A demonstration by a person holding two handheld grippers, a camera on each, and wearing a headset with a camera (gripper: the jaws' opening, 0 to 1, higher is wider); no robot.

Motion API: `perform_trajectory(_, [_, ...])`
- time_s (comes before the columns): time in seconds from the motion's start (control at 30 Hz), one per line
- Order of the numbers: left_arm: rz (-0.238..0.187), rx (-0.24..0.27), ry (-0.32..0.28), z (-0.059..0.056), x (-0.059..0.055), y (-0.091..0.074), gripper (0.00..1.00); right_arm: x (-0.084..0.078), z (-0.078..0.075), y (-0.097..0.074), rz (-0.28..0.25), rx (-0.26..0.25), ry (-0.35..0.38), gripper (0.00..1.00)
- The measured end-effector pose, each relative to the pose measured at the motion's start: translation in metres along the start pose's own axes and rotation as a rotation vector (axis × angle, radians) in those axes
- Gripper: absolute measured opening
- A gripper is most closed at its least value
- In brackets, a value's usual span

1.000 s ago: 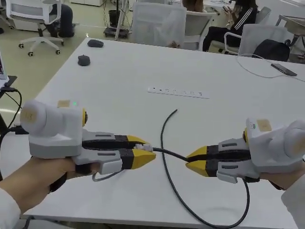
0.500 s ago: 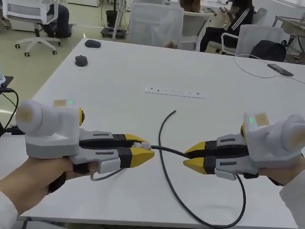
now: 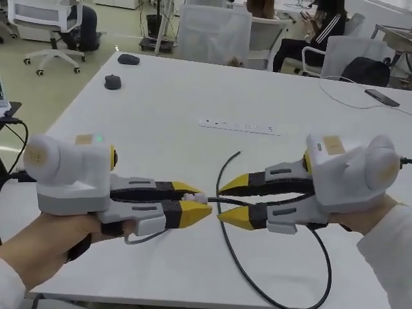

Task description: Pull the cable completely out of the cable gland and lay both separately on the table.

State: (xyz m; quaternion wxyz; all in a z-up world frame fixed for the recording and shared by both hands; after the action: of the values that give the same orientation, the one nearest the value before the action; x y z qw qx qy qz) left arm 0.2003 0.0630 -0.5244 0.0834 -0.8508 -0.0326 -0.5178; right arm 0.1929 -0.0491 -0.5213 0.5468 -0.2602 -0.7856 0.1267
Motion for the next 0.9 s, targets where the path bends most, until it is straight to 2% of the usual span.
perform_trajectory(0.13, [-0.011,0.001,-0.001,0.0003,0.0015,-0.0012,0.17,-0.0053,0.0019,0.0061,0.014,0.025,-0.001,0.16])
perform_trajectory(0.23, [-0.009,0.005,0.002,0.0006,0.0013,-0.0018,0.17,-0.0060,0.0019,0.0064,0.007,0.022,0.005,0.12])
perform_trajectory(0.33, [-0.008,0.003,0.004,0.0003,0.0015,-0.0017,0.17,-0.0064,-0.0010,0.0053,0.004,0.003,-0.010,0.04])
perform_trajectory(0.9, [-0.013,0.004,-0.002,0.0014,0.0026,-0.0027,0.17,-0.0053,0.0012,0.0058,-0.008,-0.012,-0.016,0.02])
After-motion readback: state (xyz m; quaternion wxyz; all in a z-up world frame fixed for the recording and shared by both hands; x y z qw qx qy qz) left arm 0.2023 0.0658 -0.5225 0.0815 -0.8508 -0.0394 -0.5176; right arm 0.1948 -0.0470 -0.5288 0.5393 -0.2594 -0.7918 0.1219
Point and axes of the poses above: the centre of the closed fingertips' face, and the gripper's own axes: y roughly forward along the fingers, z roughly to its left, x roughly out of its top, the point moved 6 cm from there along -y, roughly backward along the fingers, and after that the axes turned 12 degrees about -y, right-handed, at the moved point
